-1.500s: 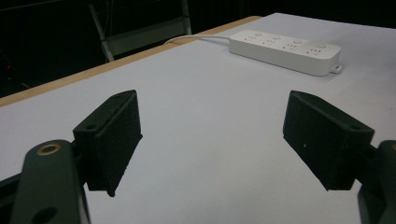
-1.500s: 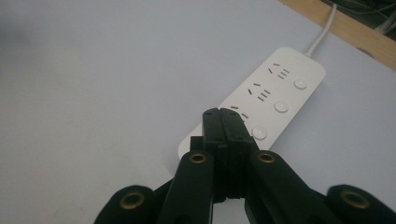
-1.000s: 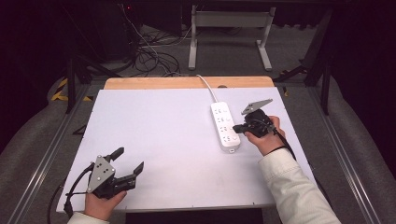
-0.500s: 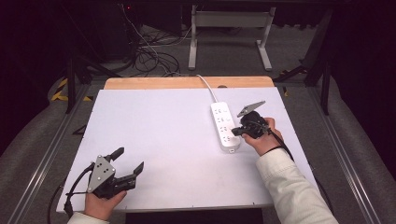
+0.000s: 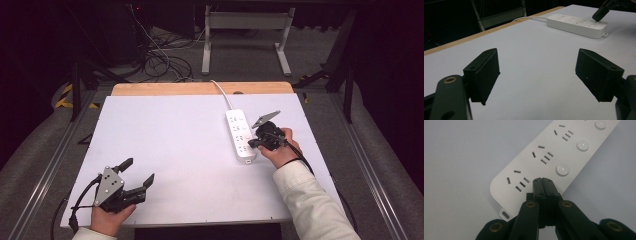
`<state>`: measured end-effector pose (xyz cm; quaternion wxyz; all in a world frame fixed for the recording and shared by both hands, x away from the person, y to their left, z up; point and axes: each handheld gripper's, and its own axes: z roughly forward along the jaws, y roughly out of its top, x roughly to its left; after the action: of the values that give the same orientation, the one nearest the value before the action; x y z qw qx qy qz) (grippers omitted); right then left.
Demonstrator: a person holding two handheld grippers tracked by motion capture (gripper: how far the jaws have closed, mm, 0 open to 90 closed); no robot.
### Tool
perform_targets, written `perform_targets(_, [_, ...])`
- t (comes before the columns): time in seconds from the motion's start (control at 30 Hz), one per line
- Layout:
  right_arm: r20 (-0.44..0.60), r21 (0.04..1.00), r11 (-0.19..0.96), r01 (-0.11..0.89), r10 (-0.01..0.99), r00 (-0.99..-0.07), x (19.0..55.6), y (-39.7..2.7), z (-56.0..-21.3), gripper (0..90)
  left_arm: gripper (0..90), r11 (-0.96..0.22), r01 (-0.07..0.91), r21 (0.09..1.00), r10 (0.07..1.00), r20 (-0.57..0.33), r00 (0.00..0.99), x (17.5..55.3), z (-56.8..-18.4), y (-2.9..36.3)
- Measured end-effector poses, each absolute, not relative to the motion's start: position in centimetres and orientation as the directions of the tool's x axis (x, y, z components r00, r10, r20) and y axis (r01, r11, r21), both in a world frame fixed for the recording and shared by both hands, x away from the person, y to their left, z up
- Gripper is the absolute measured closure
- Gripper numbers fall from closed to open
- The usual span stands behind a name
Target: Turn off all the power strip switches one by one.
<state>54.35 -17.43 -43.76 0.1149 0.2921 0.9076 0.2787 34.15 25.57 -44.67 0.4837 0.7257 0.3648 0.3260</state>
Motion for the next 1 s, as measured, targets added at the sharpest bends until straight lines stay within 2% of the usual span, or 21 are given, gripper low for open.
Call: perform_targets(1.0, [-0.049,0.572,0.661,0.486,0.619,-0.784,54.16,-17.26,-44.18,90.0,19.9,-0.267,0.215,0.940,0.845,0.120,0.522,34.12,-44.70,25.51])
